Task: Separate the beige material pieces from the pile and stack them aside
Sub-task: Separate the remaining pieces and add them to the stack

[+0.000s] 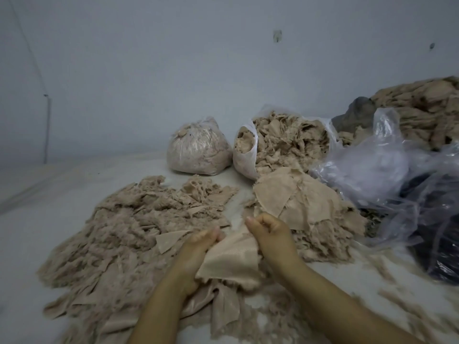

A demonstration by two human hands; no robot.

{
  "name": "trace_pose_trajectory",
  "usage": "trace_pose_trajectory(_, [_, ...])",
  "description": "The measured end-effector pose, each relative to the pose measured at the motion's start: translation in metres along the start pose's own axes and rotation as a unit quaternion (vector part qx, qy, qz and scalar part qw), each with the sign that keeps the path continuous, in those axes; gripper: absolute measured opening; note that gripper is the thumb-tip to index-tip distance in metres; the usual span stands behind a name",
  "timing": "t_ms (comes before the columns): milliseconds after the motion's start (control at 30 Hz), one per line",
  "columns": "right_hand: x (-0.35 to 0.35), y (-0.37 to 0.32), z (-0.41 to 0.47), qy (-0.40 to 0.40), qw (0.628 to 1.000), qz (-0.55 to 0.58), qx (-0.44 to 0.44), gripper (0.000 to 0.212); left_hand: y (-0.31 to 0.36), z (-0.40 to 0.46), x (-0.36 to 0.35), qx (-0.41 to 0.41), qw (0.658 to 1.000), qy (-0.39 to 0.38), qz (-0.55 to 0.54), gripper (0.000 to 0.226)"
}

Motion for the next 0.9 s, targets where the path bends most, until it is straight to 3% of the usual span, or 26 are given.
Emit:
trace_pose_trajectory(100, [0.002, 0.002, 0.002, 0.008, 0.999, 0.035, -0.011, 0.032, 0.003, 0.005, 0.007, -0.037, 0.997, 0.068, 0.022, 0.033])
trace_pose_trajectory(200, [0.0, -0.008, 0.007, 0.012, 0.999, 0.03, 0.005, 0.033, -0.001, 0.008, 0.01, -0.041, 0.991, 0.128, -0.028, 0.039])
trace_pose_trajectory(333, [0.028, -0.052, 0.053, 0.107, 0.991, -0.054, 0.056, 0.029, -0.002, 0.01, 0.022, -0.059, 0.982, 0.175, -0.04, 0.034])
trace_pose_trajectory(400, [0.053, -0.073, 0.08, 0.168, 0.97, -0.158, 0.081, 0.031, -0.003, 0.01, 0.026, -0.062, 0.984, 0.169, -0.008, 0.033])
trace_pose_trajectory(467, [0.068, -0.076, 0.093, 0.22, 0.918, -0.316, 0.094, 0.031, -0.004, 0.012, 0.025, -0.065, 0.987, 0.145, 0.029, 0.033])
trace_pose_trajectory(567, [0.05, -0.05, 0.083, 0.121, 0.873, -0.446, 0.157, 0.038, -0.005, 0.013, 0.021, -0.075, 0.983, 0.099, 0.138, 0.028])
trace_pose_trajectory(667, [0.038, -0.01, 0.071, -0.05, 0.82, -0.566, 0.071, 0.041, -0.003, 0.007, 0.022, -0.086, 0.96, 0.002, 0.266, 0.013])
trace_pose_trajectory(700, [0.041, -0.004, 0.067, -0.058, 0.807, -0.585, 0.049, 0.041, -0.002, 0.004, 0.026, -0.082, 0.944, -0.03, 0.318, 0.009])
trace_pose_trajectory(767, [0.04, -0.003, 0.054, -0.009, 0.793, -0.598, 0.117, 0.041, 0.001, -0.003, 0.041, -0.068, 0.909, -0.083, 0.403, 0.011])
trace_pose_trajectory(833, [0.021, -0.005, 0.028, -0.01, 0.834, -0.514, 0.199, 0.034, -0.002, -0.007, 0.055, -0.061, 0.87, -0.115, 0.476, 0.017])
trace_pose_trajectory(900, [-0.004, 0.004, -0.004, -0.127, 0.894, -0.405, 0.143, 0.039, -0.009, -0.008, 0.06, -0.117, 0.809, -0.123, 0.563, 0.015])
Point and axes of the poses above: each hand's wrist, its own z-axis towards the middle knuckle, its own x-axis out of the back of the hand, y = z × x, the point moved 2 cm from there along z, towards the middle knuckle
